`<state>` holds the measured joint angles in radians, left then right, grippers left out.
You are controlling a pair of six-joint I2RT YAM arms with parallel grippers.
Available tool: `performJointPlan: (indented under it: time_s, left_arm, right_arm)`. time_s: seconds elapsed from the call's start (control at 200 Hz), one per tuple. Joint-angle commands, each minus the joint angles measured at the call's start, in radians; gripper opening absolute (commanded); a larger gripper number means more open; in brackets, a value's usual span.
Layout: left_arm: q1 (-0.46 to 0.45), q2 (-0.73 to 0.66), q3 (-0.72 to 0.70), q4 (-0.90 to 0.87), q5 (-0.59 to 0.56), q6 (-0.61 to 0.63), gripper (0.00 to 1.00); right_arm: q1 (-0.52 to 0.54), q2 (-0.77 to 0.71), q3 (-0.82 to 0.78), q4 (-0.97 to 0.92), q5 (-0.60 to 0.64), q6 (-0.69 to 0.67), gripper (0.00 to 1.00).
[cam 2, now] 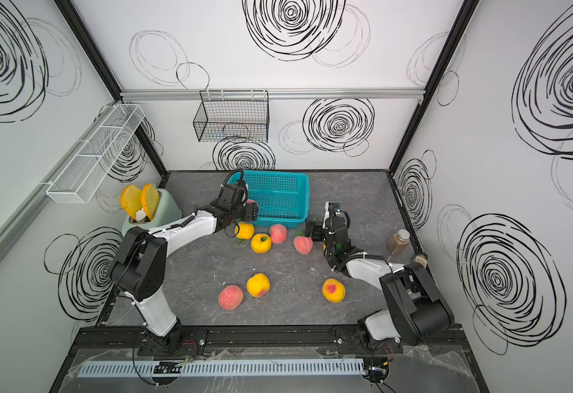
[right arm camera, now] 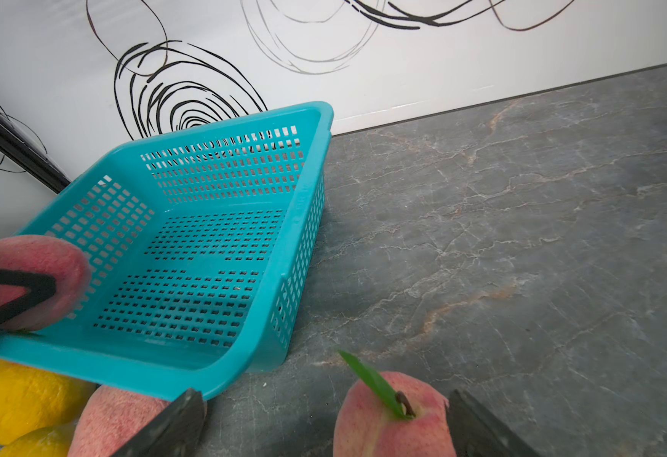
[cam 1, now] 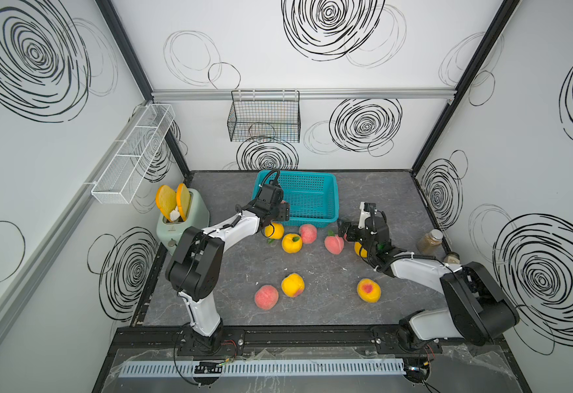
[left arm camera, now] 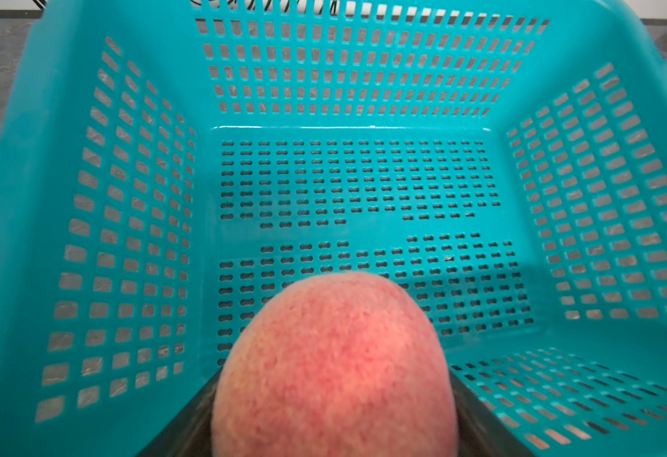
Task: Put the peaches into the basket
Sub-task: Adjust the basket at the center of the board.
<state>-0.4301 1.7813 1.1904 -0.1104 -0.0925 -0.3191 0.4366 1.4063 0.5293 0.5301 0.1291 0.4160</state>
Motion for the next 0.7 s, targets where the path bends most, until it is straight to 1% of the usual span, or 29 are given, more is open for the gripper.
performJointPlan:
  time_s: [0.0, 0.135, 0.235, 0.44, 0.575, 0.695]
  left_arm:
    - [-0.012, -0.061, -0.049, 0.029, -0.030, -0.029, 0.75]
    - [-0.017, -0.127, -0.128, 0.081, -0.023, -0.054, 0.75]
    - [-0.015, -0.149, -0.121, 0.067, -0.032, -0.049, 0.75]
    - [-0.015, -0.132, 0.006, -0.013, -0.075, -0.001, 0.76]
    - [-0.012, -0.074, 0.107, -0.071, -0.149, 0.052, 0.76]
    - [-0.008, 0.010, 0.230, -0.135, -0.231, 0.111, 0.78]
  right_arm:
    - [0.004, -0.018, -0.003, 0.003, -0.007, 0.015, 0.99]
    - [0.003, -0.030, -0.006, 0.002, -0.005, 0.014, 0.99]
    - [0.004, -0.032, -0.008, 0.003, -0.006, 0.014, 0.99]
    - [0.004, -0.026, -0.006, 0.003, -0.008, 0.015, 0.99]
    - [0.004, -0.027, -0.005, 0.004, -0.005, 0.013, 0.99]
    - [0.003, -0.029, -0.005, 0.002, -0.007, 0.014, 0.99]
